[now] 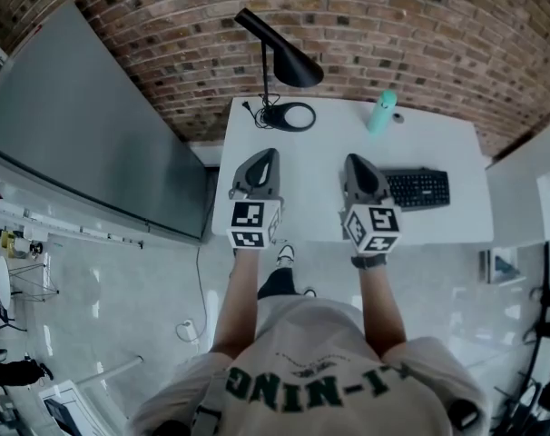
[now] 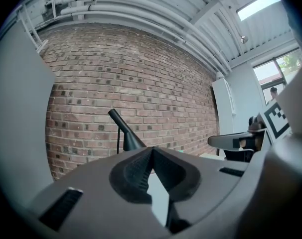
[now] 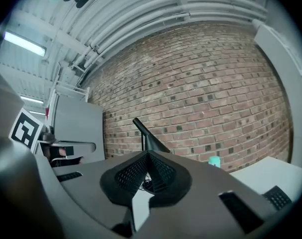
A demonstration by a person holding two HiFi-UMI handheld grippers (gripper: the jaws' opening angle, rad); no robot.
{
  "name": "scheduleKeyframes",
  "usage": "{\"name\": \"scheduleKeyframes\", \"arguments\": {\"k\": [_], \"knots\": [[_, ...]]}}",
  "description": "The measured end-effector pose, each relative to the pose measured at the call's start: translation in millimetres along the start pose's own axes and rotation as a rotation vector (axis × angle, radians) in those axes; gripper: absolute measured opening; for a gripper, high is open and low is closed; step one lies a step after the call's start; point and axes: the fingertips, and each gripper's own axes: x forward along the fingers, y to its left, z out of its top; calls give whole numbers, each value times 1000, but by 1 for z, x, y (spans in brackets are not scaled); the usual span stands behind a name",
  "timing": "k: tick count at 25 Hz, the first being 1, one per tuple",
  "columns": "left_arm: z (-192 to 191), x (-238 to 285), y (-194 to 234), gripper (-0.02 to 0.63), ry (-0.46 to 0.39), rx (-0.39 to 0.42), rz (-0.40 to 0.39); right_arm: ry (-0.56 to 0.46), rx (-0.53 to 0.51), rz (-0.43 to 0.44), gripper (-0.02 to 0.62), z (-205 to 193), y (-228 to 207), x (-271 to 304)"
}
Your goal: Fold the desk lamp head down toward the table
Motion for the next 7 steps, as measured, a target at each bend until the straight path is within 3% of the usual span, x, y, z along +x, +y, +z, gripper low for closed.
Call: {"name": "scheduleKeyframes", "arguments": {"k": [7], "knots": [[-24,27,10,0,64,-4,-15,42,18,13,5,-22,-6,17]]}}
